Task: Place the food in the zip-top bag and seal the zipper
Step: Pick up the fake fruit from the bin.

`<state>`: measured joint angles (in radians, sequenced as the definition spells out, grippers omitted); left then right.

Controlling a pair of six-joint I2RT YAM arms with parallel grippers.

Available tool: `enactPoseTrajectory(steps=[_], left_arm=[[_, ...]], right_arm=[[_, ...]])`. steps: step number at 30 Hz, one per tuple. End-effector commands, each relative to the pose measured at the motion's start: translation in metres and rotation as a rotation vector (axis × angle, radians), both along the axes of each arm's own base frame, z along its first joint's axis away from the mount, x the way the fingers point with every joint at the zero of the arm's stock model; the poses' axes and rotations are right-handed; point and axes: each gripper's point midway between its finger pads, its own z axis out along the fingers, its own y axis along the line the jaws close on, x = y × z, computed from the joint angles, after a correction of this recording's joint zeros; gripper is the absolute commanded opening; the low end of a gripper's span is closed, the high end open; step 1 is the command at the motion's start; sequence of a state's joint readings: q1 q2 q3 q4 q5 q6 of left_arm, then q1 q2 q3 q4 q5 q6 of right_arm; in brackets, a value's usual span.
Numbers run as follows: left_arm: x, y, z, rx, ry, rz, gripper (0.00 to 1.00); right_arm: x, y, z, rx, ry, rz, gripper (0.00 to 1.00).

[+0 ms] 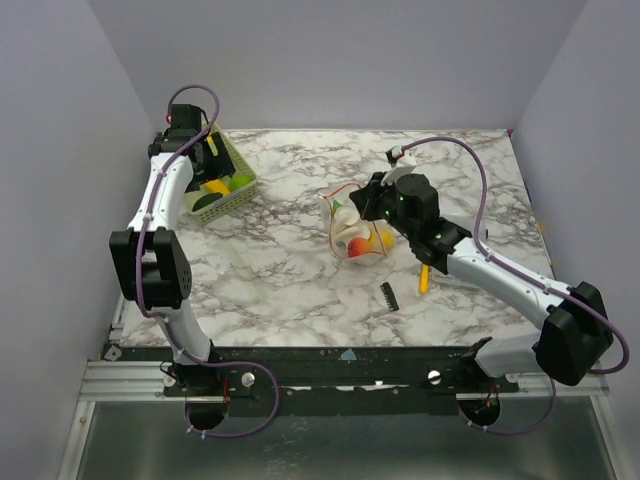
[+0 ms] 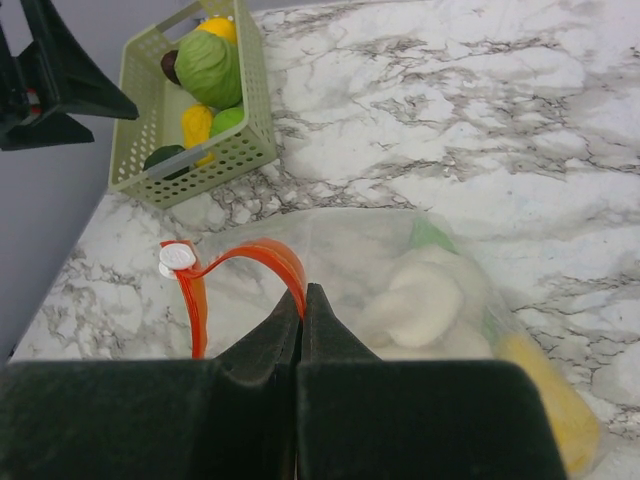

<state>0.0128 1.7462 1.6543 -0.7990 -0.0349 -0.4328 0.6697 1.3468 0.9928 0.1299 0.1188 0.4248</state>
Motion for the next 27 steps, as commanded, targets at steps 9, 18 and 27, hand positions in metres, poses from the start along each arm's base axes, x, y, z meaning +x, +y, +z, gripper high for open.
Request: enactPoseTrajectory(steps=[9, 18, 27], left_arm=[[0.049, 0.042, -0.082, -0.06, 0.21, 0.118, 0.8], [0.072, 0.038, -0.114, -0.144, 0.284, 0.171, 0.79], [0.062, 0.031, -0.137, -0.179, 0.375, 0.149, 0.64]], right_arm=[[-0.003, 0.0, 0.006, 0.014, -0.029, 0.006, 0.01], [-0.001, 0.002, 0.001, 0.008, -0.018, 0.012, 0.01], [0.002, 0.003, -0.003, 0.0, -0.01, 0.008, 0.01]])
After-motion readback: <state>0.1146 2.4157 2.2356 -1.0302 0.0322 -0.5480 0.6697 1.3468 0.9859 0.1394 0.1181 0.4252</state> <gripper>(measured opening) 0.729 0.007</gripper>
